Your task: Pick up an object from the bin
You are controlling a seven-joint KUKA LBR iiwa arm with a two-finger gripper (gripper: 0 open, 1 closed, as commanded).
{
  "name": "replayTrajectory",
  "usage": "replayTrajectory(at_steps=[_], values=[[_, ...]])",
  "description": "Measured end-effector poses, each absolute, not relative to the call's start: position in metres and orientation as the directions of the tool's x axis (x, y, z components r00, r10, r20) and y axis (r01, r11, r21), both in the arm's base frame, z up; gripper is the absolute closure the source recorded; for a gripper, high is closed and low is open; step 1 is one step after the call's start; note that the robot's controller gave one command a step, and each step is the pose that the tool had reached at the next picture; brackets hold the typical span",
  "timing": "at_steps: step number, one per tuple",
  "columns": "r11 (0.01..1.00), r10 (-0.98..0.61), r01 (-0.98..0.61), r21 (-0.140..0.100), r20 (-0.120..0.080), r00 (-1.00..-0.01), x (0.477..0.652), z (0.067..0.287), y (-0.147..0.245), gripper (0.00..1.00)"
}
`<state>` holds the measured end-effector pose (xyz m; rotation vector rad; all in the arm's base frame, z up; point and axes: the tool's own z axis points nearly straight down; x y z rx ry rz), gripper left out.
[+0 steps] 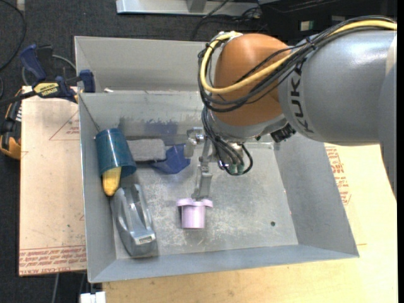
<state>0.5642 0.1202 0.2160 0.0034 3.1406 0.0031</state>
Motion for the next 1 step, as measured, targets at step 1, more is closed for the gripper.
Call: replayTrajectory(at_steps=[1], values=[[1.000, 0.002, 0.002, 0.002, -0.001, -1.000, 0.5642, 0.2160, 0.1202, 0.00]])
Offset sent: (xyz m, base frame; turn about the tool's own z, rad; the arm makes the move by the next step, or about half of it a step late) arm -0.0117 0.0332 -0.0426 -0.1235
